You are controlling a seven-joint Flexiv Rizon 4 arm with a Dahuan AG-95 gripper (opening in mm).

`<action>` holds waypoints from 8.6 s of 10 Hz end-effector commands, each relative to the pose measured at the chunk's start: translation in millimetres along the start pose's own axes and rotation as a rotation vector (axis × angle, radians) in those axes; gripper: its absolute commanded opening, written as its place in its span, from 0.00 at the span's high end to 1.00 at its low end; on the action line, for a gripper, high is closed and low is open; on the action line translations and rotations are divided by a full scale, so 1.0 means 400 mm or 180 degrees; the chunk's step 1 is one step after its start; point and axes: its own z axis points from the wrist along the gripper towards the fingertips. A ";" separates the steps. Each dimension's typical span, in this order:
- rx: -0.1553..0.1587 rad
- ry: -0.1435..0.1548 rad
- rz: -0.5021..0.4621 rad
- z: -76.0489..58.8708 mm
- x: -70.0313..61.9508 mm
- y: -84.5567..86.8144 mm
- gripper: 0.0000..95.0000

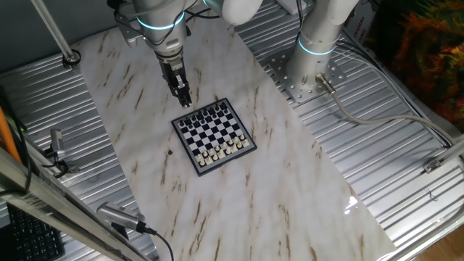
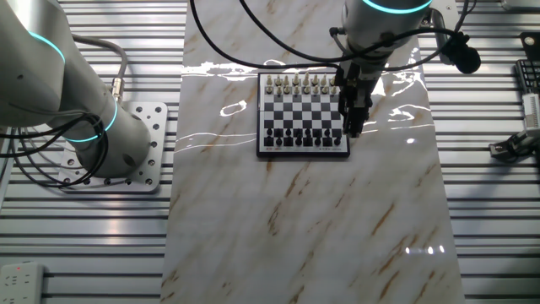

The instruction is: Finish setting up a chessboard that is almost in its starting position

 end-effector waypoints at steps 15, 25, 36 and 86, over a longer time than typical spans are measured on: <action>0.0048 -0.0284 0.0432 -0.010 0.003 0.001 1.00; -0.0011 -0.0170 0.0049 -0.012 0.003 0.006 1.00; -0.0014 -0.0124 0.0065 0.054 -0.089 0.062 1.00; 0.0036 -0.0123 0.0240 0.324 -0.213 0.187 1.00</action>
